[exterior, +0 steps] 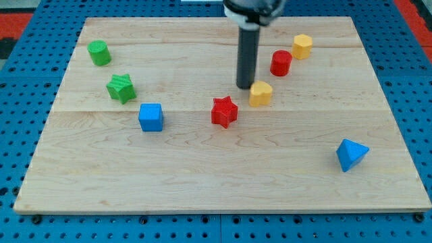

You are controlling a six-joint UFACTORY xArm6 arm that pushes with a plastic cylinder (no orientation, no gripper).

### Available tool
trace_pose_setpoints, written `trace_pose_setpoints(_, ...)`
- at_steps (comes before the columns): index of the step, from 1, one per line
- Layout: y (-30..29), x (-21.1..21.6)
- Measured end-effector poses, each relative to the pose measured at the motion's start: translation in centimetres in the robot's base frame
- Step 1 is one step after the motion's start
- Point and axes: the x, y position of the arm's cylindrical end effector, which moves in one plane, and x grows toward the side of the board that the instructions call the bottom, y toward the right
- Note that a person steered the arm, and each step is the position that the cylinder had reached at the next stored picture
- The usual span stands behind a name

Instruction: Move yellow heart towards blue triangle

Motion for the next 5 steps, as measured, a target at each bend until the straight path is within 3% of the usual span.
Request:
trace_pose_setpoints(1, 7.3, 4.5)
trace_pose_setpoints(5, 7.1, 9.3)
